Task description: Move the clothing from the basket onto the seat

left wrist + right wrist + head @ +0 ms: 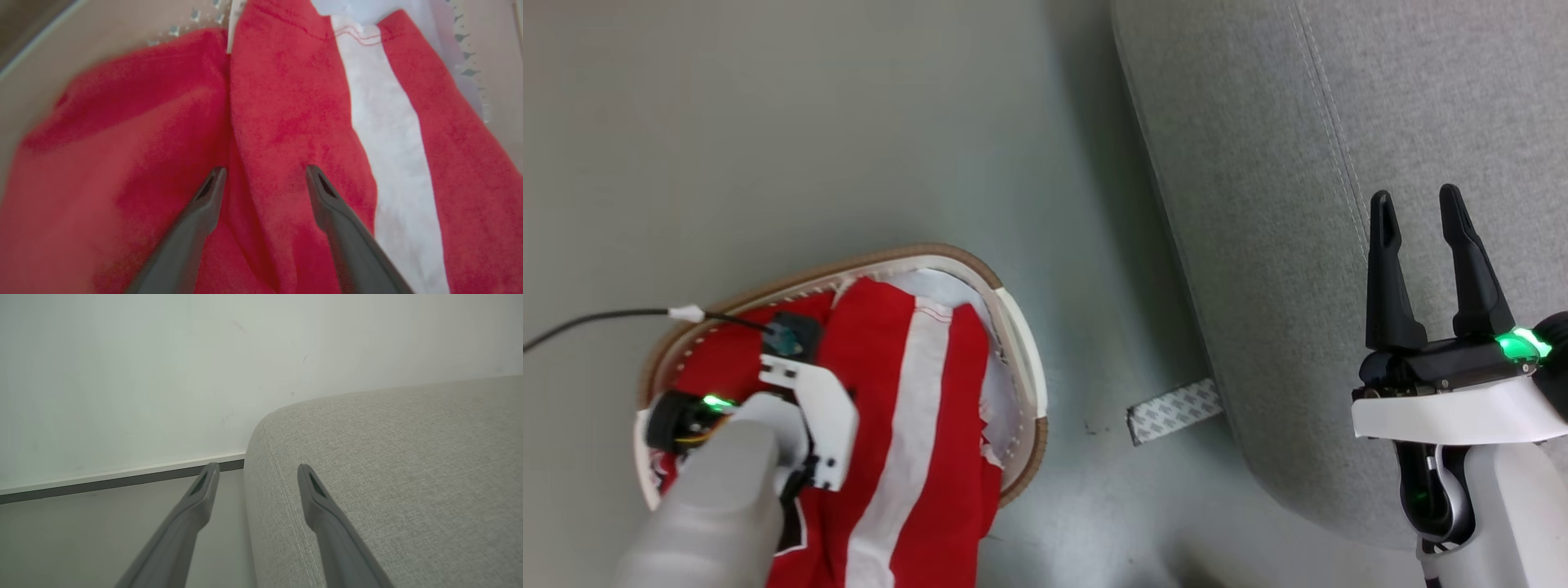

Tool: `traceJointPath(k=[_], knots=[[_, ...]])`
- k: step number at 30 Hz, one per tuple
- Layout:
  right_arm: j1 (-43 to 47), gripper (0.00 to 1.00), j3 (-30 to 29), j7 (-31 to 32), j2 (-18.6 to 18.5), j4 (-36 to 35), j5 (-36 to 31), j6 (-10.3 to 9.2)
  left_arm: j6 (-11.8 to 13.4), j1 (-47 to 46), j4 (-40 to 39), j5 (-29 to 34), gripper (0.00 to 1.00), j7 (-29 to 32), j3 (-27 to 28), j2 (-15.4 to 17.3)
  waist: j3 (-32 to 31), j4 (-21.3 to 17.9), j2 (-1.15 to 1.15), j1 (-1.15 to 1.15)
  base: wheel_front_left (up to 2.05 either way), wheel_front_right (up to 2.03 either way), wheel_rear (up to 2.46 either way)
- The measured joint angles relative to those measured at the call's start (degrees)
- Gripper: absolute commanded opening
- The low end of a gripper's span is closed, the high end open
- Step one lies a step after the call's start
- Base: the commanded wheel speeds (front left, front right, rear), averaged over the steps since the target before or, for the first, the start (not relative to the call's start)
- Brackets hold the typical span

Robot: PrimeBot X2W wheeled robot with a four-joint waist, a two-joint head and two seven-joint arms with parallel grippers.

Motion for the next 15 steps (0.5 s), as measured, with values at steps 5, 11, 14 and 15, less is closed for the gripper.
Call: traceJointPath(k=[5,11,14,15], knots=[[-1.0,1.00,0.9,0.0,0.0,-0.3,1.7,0.00,-0.1,-1.5,1.4,0.0,1.00,1.7,-0.7,2.0,3.0,-2.3,0.00,0.00,0.00,0.00,0.00],[-1.1,1.00,1.5,0.0,0.0,-0.3,3.0,0.00,-0.6,-2.6,1.9,1.9,1.00,2.8,-4.1,2.7,5.7,-4.4,0.00,0.00,0.00,0.00,0.00],[-1.1,1.00,1.8,0.0,0.0,-0.3,3.2,0.00,-0.7,-2.7,2.1,1.9,1.00,2.8,-5.0,2.1,6.3,-4.8,0.00,0.00,0.00,0.00,0.00],[-1.1,1.00,1.9,0.0,0.0,-0.3,3.3,0.00,-0.7,-2.8,2.1,1.9,0.46,2.8,-5.1,2.1,6.3,-4.9,0.00,0.00,0.00,0.00,0.00]])
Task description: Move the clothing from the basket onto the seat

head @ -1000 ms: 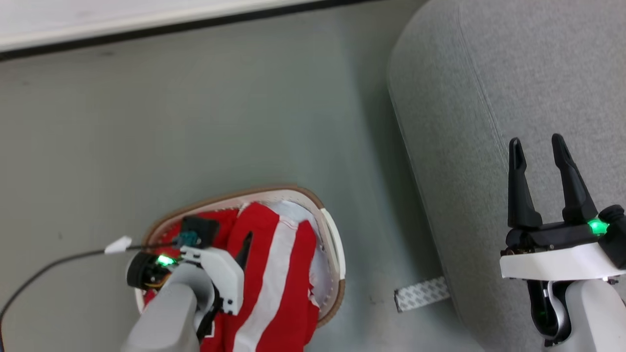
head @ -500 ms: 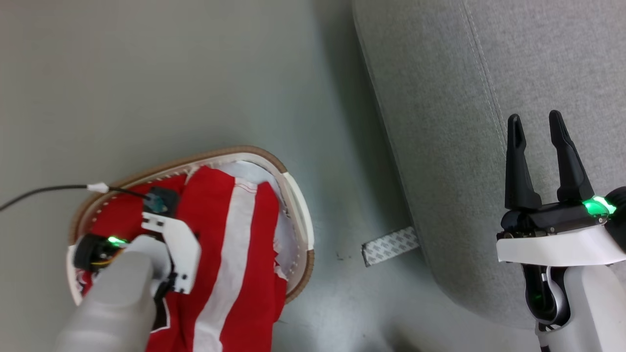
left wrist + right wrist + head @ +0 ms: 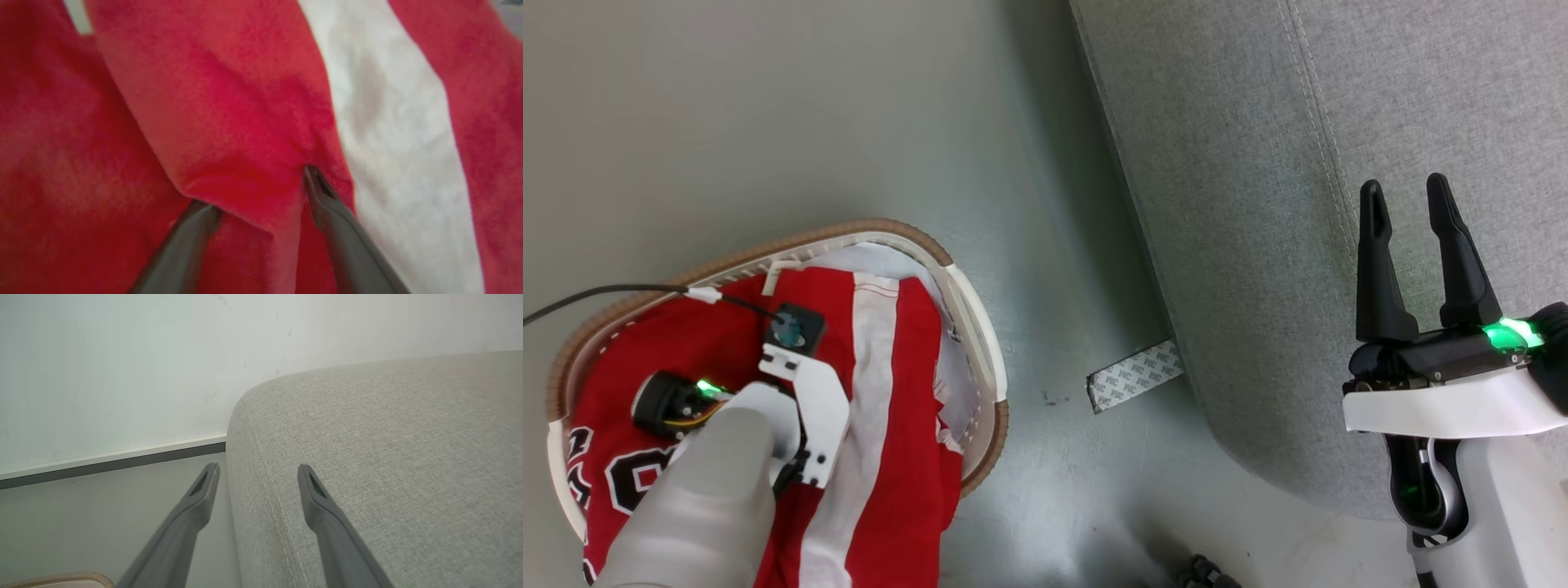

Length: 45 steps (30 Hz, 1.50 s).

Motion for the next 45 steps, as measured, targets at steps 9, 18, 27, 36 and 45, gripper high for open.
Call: traceJointPath(k=[9,18,27,36,45], knots=[[-0.4,1.00,0.2,0.0,0.0,1.0,-0.5,0.00,0.0,1.3,0.5,-1.4,0.00,-1.7,0.0,-1.0,-2.1,0.3,0.00,0.00,0.00,0.00,0.00],[0.2,1.00,-1.5,0.0,0.1,2.3,-5.1,0.00,-0.3,6.0,-1.0,-6.4,0.00,-9.3,-0.4,-6.7,-10.8,3.0,0.00,0.00,0.00,0.00,0.00],[4.7,1.00,-3.2,0.0,0.1,4.7,-9.6,0.00,-0.4,13.0,-10.1,-18.1,0.00,-17.0,-8.0,-9.3,-22.9,9.0,0.00,-0.01,0.00,0.00,0.00],[8.8,1.00,-3.9,0.0,0.1,6.4,-11.6,0.00,-0.4,15.3,-21.1,-26.3,0.00,-22.4,-15.0,-7.9,-33.2,16.9,0.00,-0.02,0.00,0.00,0.00],[11.4,1.00,-3.6,0.0,0.1,7.4,-11.1,0.00,-0.4,16.1,-34.1,-28.9,0.00,-23.1,-12.4,-4.6,-42.0,22.1,0.00,-0.02,0.00,0.00,0.00]])
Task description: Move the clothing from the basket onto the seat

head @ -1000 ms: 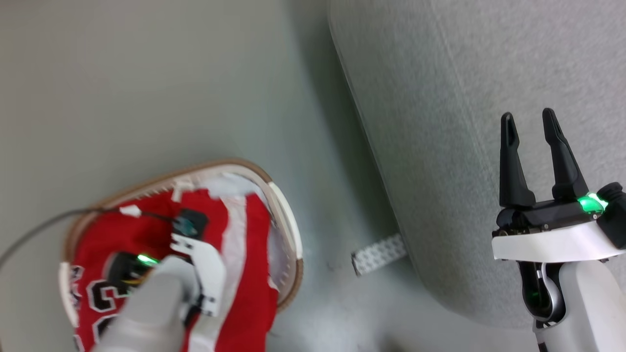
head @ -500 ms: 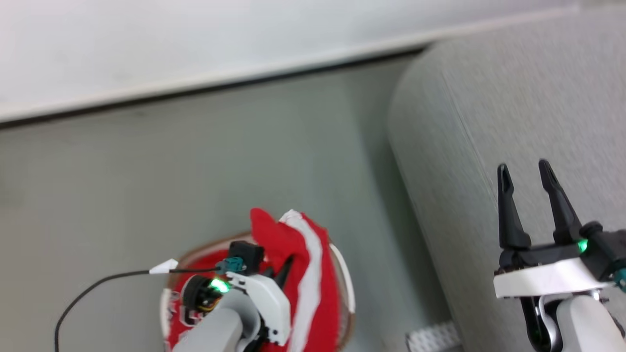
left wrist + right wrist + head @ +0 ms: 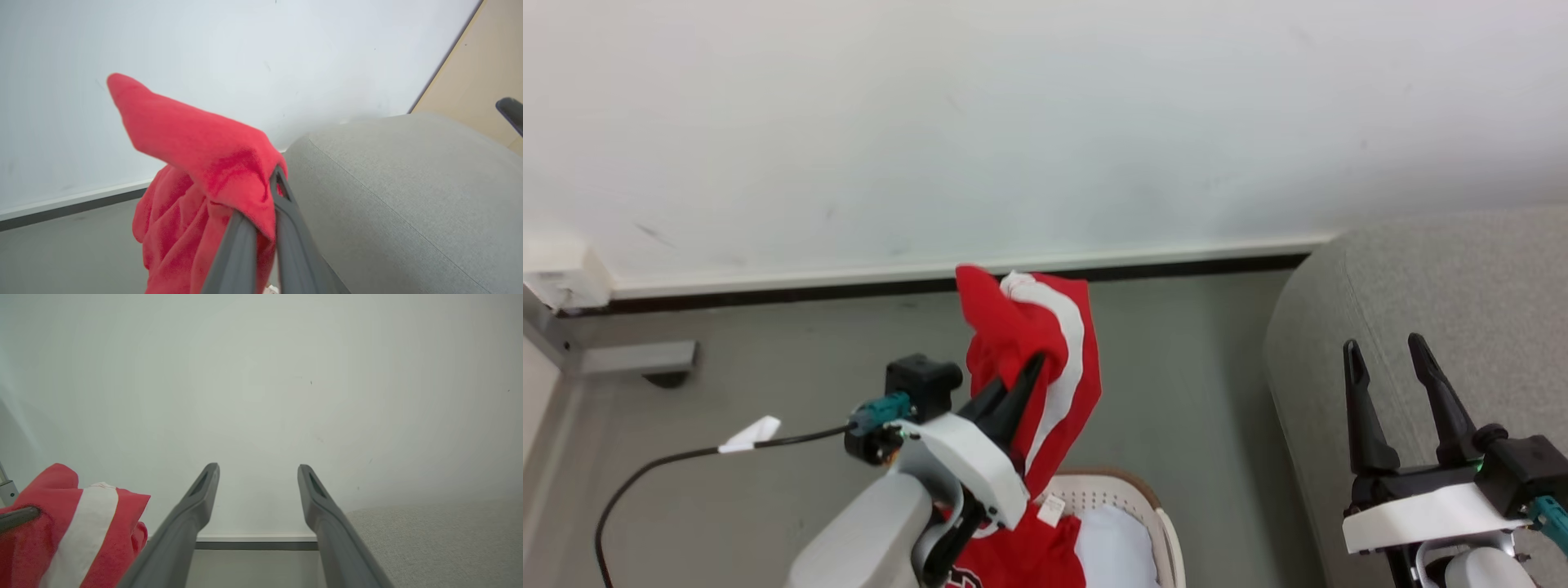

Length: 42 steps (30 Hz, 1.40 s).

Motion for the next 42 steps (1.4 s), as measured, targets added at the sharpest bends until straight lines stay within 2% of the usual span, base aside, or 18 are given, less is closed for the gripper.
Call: traceJointPath(k=[6,14,26,32,42], knots=[[1.2,1.00,1.0,0.0,0.0,-0.1,0.7,0.00,1.0,0.0,-9.2,3.4,0.00,0.0,4.9,1.3,-3.2,1.2,0.00,0.00,0.00,0.00,0.00],[1.8,1.00,3.7,0.0,0.0,0.1,1.9,0.00,2.0,-1.1,-17.0,5.1,0.00,0.0,8.4,3.1,-3.3,1.0,0.00,0.01,0.00,0.00,0.00],[1.6,1.00,8.0,0.0,-0.1,0.6,3.2,0.00,2.5,-1.0,-19.9,6.2,0.00,0.0,9.3,3.9,-3.4,0.7,0.00,0.01,0.00,0.00,0.00],[1.0,1.00,17.7,0.0,-1.7,1.7,10.4,0.00,2.4,-0.9,-19.8,6.2,0.00,0.0,9.2,3.8,-3.4,1.5,0.00,0.01,0.00,0.00,0.00],[-6.1,1.00,34.5,0.0,-9.2,6.7,25.6,0.00,1.7,0.2,-21.3,6.9,0.00,0.0,5.2,1.5,-3.8,4.2,0.00,0.02,0.00,0.00,0.00]])
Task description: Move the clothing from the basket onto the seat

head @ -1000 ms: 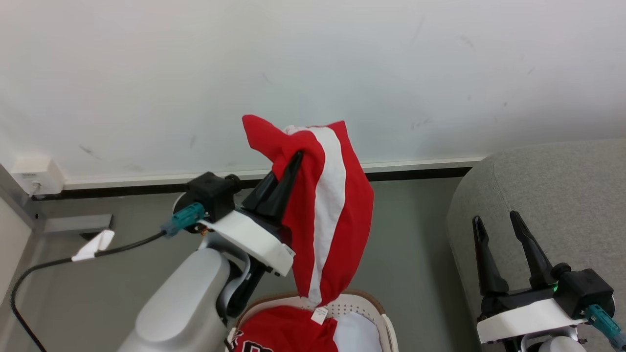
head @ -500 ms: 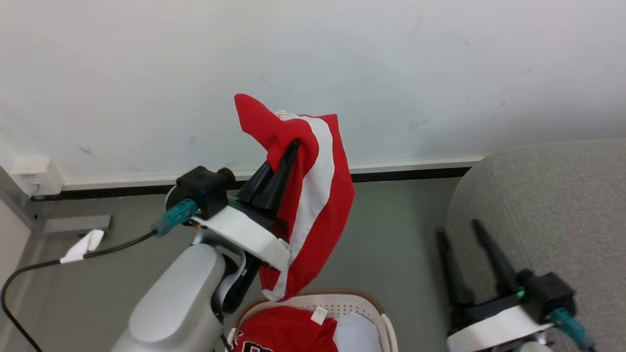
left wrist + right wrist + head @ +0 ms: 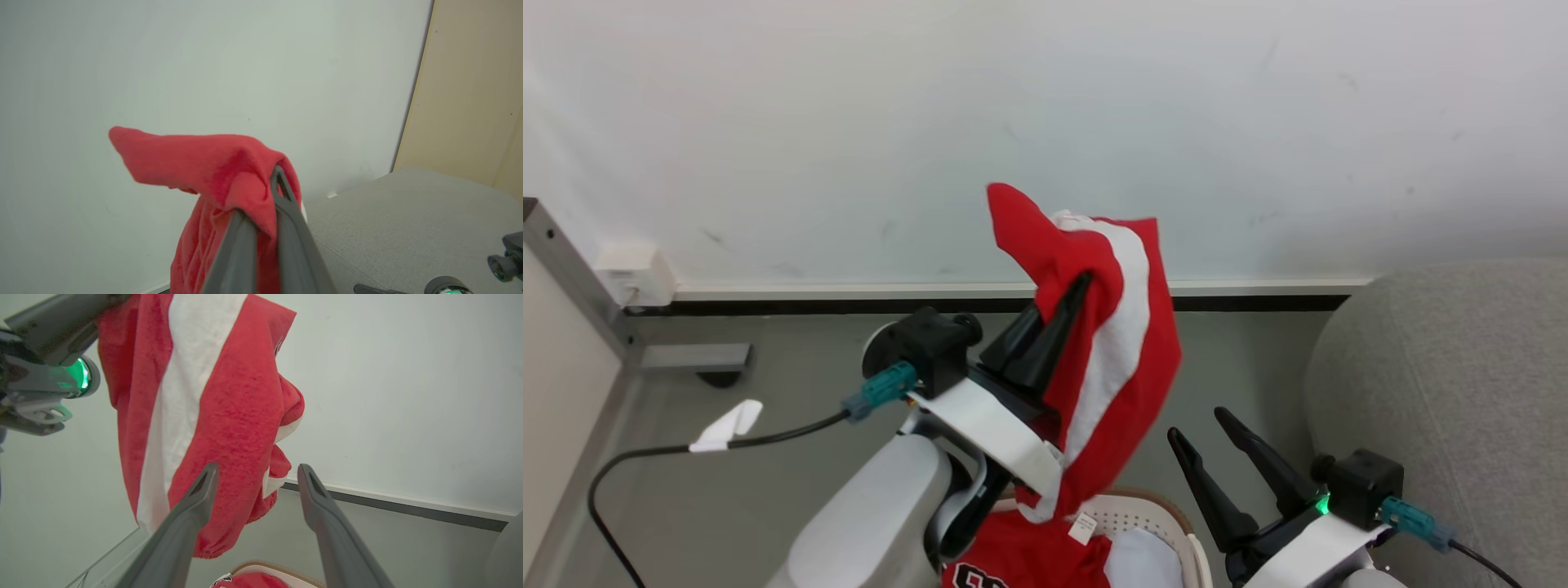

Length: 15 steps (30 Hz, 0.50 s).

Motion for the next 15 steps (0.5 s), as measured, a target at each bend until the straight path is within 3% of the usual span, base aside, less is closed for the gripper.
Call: traceJointPath(k=[8,15], knots=[[-5.3,1.00,11.1,0.0,-3.1,4.5,13.3,-0.01,-0.5,0.0,-2.0,0.6,0.00,1.1,-3.7,-1.5,-0.7,4.5,0.00,0.00,0.00,0.00,0.00],[-8.1,1.00,19.3,0.0,-6.3,0.5,22.9,-0.01,-0.8,0.0,-3.7,0.0,0.00,2.1,-6.2,-1.9,-1.5,9.5,0.00,0.00,0.00,0.00,0.00]])
